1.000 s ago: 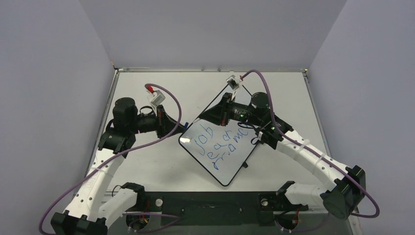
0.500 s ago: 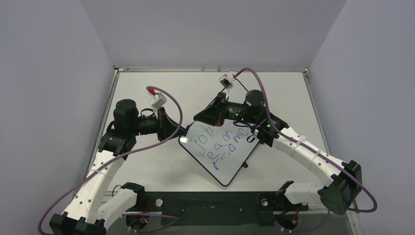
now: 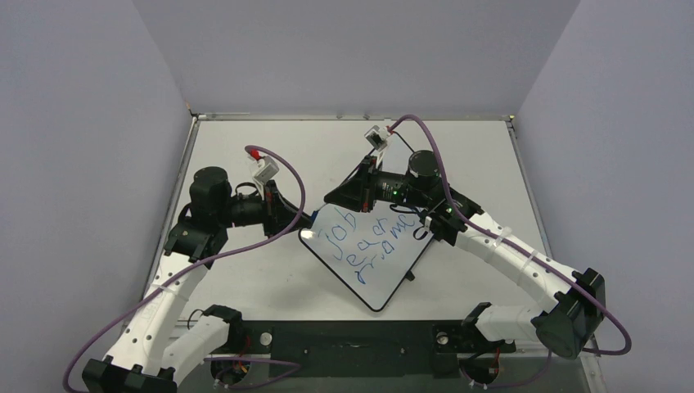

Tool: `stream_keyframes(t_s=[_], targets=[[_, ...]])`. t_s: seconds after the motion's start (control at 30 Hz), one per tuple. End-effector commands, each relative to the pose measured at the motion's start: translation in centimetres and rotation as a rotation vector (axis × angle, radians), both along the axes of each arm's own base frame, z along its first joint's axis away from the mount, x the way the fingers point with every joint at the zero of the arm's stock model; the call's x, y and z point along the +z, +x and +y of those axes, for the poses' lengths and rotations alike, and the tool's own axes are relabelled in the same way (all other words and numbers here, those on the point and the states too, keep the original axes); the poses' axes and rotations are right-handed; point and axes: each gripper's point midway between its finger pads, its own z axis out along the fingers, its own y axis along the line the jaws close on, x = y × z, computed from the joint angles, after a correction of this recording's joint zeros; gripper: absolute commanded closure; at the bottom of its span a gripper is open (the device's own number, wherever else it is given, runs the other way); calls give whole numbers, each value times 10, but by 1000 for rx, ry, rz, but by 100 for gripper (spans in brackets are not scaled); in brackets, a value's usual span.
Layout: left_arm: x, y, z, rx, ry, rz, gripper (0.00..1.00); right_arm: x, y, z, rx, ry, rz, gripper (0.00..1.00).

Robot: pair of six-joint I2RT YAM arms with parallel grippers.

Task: Write a sentence on the whiteboard
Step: Insert the pen cap into the whiteboard marker.

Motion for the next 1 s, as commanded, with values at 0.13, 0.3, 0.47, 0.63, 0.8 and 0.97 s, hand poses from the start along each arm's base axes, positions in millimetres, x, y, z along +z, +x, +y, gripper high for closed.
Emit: stream_keyframes(t_s=[0.13, 0.3, 0.47, 0.63, 0.8, 0.97], targets=[[11, -5, -2, -33, -21, -79, 100, 25, 3, -2, -22, 40, -68, 100], [11, -5, -2, -34, -20, -78, 100, 31, 6, -7, -53, 47, -78, 100], [12, -5, -2, -35, -21, -81, 100, 27, 6, -4, -46, 43, -55, 100], [11, -5, -2, -33, -20, -80, 100, 25, 5, -2, -33, 43, -44, 100], [11, -5, -3, -33, -20, -79, 100, 23, -2, -1, 8, 37, -34, 100], [11, -5, -3, -33, -19, -79, 100, 21, -5, 0, 27, 33, -29, 100]])
